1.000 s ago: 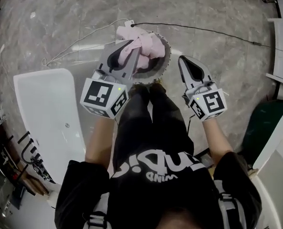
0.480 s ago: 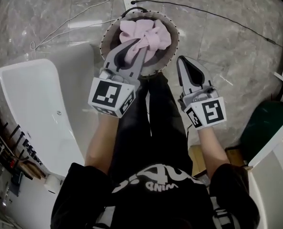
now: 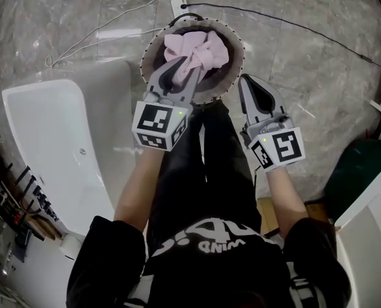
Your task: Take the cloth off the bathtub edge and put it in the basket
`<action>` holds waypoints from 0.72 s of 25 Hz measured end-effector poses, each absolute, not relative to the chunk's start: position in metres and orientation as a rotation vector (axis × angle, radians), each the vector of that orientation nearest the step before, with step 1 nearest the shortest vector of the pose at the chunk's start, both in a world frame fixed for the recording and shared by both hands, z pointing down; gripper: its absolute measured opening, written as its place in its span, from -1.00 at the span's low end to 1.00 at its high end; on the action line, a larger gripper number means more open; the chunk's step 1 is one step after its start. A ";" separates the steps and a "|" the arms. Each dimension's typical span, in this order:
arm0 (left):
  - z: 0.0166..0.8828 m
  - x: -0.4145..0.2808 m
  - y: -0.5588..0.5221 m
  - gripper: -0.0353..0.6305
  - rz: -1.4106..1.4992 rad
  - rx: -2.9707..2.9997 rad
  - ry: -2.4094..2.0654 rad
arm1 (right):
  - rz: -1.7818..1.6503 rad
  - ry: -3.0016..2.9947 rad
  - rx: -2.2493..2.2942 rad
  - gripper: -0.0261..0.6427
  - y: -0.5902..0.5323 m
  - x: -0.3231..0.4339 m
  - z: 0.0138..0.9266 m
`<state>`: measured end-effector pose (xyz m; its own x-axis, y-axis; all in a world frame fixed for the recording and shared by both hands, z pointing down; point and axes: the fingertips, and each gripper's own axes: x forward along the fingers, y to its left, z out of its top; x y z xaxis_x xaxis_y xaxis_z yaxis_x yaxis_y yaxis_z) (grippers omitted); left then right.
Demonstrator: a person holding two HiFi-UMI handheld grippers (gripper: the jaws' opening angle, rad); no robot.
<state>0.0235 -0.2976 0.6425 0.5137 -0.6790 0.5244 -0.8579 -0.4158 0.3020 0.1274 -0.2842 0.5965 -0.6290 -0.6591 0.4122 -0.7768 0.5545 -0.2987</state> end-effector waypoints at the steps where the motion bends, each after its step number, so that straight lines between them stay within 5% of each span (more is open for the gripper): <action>1: 0.650 0.021 -0.295 -0.49 0.446 2.208 -1.252 | 0.676 -2.538 1.196 -0.89 -0.285 0.127 0.596; 3: 0.662 0.018 -0.290 -0.10 0.451 2.199 -1.245 | 0.684 -2.532 1.190 -0.89 -0.285 0.126 0.598; 4: 0.666 0.016 -0.288 -0.06 0.454 2.196 -1.236 | 0.688 -2.528 1.185 -0.89 -0.284 0.126 0.600; 18: 0.616 0.029 -0.289 -0.07 0.425 2.281 -1.198 | 0.710 -2.544 1.115 -0.89 -0.280 0.112 0.578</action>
